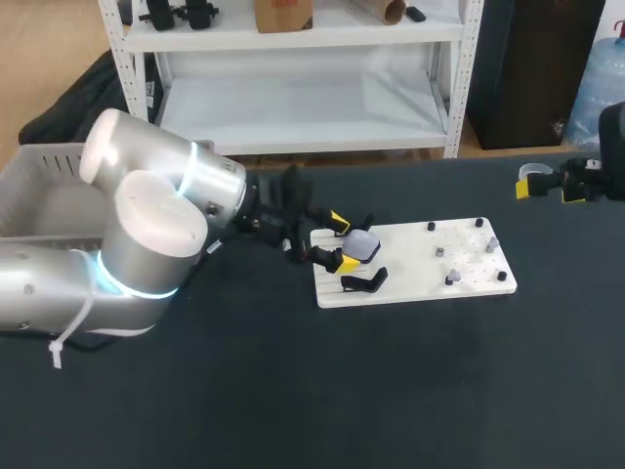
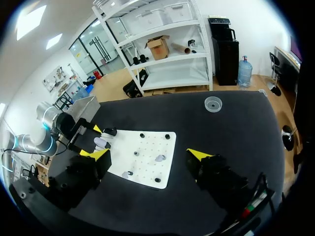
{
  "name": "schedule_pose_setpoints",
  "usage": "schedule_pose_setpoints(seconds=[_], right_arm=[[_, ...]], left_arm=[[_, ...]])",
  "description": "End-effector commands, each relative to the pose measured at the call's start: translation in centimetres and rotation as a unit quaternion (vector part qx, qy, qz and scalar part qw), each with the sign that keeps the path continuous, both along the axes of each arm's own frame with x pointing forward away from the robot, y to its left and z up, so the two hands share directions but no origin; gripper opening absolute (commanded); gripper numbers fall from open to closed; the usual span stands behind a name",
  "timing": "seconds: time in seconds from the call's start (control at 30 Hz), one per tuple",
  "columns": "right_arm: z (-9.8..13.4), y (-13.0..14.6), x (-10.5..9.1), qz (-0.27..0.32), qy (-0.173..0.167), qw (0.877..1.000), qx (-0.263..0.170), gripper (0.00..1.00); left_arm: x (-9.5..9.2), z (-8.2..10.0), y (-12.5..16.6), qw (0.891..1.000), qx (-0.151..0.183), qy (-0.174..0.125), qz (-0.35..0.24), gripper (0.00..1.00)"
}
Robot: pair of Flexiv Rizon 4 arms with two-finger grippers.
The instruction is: Pick up each earbud case from the left stands, insert the matching earbuds, close the lid, and place the case in the box.
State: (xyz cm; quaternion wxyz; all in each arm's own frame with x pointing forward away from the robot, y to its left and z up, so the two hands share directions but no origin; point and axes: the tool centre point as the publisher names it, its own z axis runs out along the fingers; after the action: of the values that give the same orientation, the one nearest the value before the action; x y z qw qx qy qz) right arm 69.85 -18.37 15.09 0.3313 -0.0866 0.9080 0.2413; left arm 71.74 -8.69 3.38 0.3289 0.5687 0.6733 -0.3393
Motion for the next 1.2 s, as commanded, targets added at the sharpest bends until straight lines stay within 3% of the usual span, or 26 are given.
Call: schedule_pose_setpoints(seconds=[0.03,0.4,0.47,0.73,1.2], right_arm=[[-0.1,-0.1,0.1,0.002,0.0,1.0,0.001,1.0],[-0.1,-0.1,0.1,0.002,0.0,1.0,0.001,1.0],[-0.1,-0.1,0.1,0.002,0.0,1.0,0.001,1.0],[-0.1,-0.1,0.1,0.002,0.0,1.0,0.001,1.0],[-0.1,-0.1,0.1,0.002,0.0,1.0,0.001,1.0]], left_arm=[[0.7,-0.5,-0.3,1.0,-0.002,0.006,-0.007,0.96],[0.8,-1.0,-0.7,1.0,-0.013,0.016,-0.021,0.8],[0.8,-1.2,-0.7,1.0,-0.014,0.018,-0.022,0.69],[0.8,-1.6,-0.8,0.999,-0.022,0.023,-0.03,0.5],[1.1,-1.9,-1.2,0.999,-0.03,0.024,-0.036,0.45]])
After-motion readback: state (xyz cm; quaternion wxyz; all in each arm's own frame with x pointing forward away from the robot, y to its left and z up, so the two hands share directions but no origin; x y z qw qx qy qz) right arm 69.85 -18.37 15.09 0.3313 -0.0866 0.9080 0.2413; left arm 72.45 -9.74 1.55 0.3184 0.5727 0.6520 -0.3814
